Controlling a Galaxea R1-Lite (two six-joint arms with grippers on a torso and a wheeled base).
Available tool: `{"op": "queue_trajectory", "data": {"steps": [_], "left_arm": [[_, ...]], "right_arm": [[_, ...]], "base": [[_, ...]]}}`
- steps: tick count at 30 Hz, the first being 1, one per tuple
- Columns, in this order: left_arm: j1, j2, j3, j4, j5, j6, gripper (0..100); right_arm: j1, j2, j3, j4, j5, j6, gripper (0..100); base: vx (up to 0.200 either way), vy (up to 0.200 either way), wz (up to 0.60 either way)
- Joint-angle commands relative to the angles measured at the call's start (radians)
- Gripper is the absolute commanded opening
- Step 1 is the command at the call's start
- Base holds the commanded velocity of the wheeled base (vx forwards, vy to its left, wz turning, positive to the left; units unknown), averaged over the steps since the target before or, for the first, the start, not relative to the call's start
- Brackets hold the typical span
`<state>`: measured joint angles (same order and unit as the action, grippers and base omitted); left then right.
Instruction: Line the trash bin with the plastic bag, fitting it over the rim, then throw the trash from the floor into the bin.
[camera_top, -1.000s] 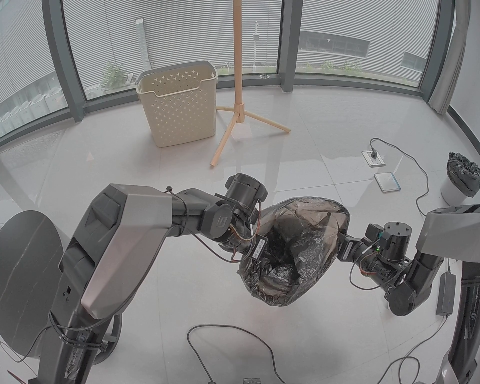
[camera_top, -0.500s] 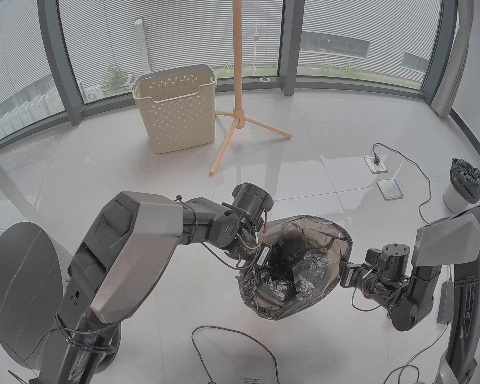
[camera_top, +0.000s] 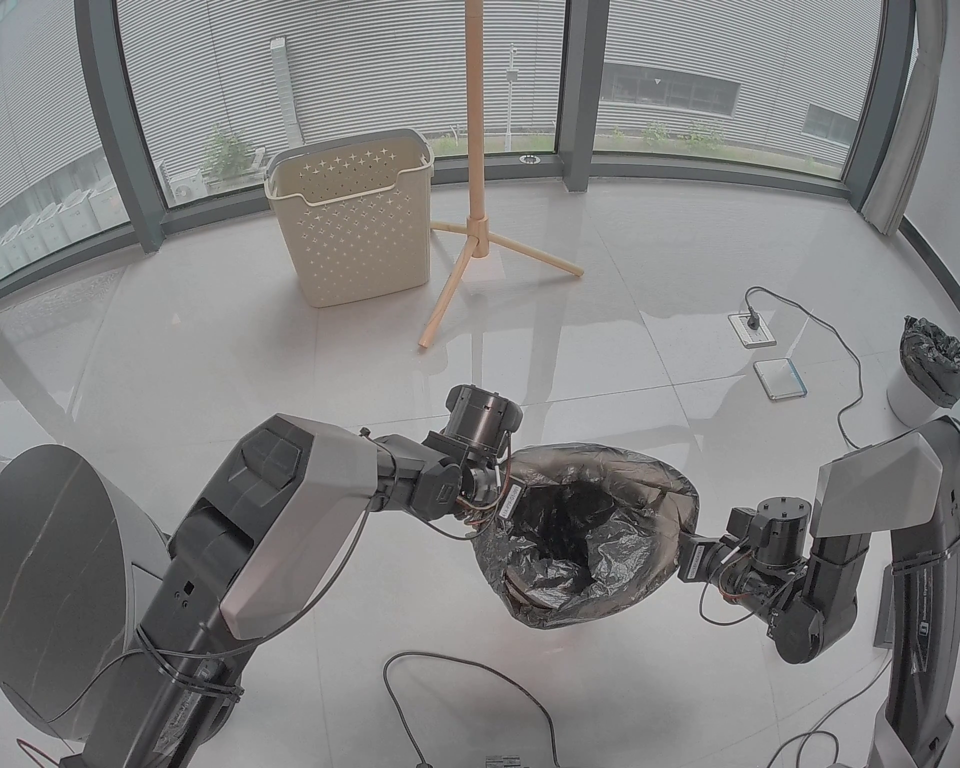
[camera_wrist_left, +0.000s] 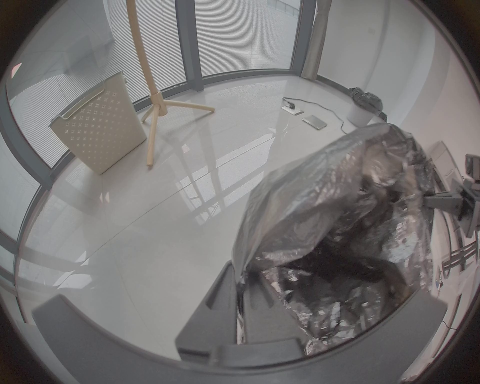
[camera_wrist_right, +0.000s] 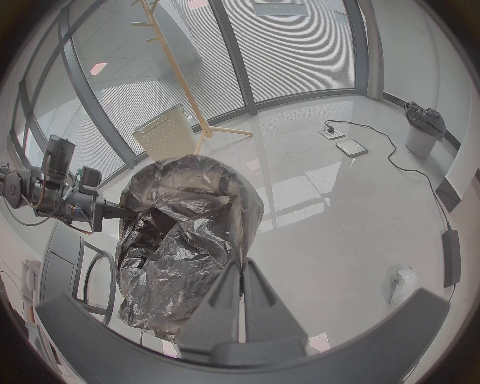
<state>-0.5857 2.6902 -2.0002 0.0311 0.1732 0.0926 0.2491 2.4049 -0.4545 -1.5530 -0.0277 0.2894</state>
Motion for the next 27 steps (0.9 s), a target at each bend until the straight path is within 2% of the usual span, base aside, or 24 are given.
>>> {"op": "queue_trajectory", "data": {"steps": [1,8,15,24,27], "left_arm": [[0.018,0.03,0.0,-0.003,0.008,0.004,0],[0.014,0.005,0.0,0.004,0.006,0.003,0],[-0.037,-0.023,0.0,0.02,0.005,0.01,0],[-0.037,-0.024,0.0,0.02,0.023,0.01,0],[-0.026,-0.018,0.0,0.02,0.054,0.01,0]], "right_arm": [[0.004,0.022,-0.01,-0.002,0.003,0.002,0],[0.005,0.022,-0.009,-0.002,0.003,0.002,0],[0.01,0.017,0.003,-0.002,0.002,0.011,0],[0.016,0.017,0.013,-0.002,0.002,0.016,0],[0.016,0.017,0.014,-0.002,0.002,0.016,0]], "base": [[0.0,0.0,0.0],[0.0,0.0,0.0],[0.0,0.0,0.0],[0.0,0.0,0.0],[0.0,0.0,0.0]]}}
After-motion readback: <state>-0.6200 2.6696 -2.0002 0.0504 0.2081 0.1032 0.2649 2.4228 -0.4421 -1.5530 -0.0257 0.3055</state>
